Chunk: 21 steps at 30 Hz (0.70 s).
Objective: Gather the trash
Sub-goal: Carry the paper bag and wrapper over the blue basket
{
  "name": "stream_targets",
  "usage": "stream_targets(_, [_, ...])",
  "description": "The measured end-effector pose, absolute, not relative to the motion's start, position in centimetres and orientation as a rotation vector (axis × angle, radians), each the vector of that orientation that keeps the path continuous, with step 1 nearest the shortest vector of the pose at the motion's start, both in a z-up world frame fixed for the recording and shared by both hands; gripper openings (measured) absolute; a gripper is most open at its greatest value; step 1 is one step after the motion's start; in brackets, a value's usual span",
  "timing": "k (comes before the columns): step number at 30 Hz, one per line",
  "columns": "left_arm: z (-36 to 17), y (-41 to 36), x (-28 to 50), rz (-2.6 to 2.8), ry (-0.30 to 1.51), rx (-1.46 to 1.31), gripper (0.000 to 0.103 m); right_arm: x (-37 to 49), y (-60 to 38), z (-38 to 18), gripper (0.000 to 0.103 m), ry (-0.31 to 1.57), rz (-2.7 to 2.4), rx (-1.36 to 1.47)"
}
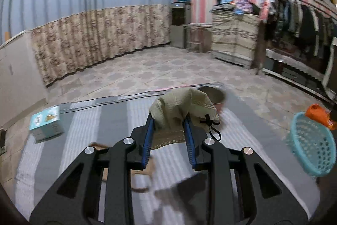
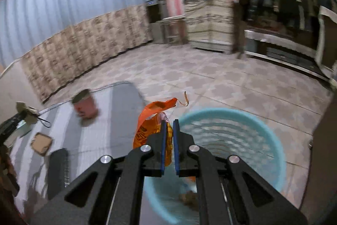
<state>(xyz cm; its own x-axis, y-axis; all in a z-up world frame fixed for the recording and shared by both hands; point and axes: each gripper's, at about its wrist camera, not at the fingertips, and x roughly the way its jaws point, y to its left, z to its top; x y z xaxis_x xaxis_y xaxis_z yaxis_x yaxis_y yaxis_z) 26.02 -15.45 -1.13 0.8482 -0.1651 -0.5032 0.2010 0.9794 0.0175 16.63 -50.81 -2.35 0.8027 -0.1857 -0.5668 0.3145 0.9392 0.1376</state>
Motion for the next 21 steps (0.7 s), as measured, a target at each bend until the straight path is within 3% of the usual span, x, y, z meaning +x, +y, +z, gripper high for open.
stream_targets(21, [-5.0, -40.0, 22.5, -0.536, 0.578, 0.214, 0.028, 15.0, -59.7, -5.3, 0.006, 0.632, -0.368, 0.250])
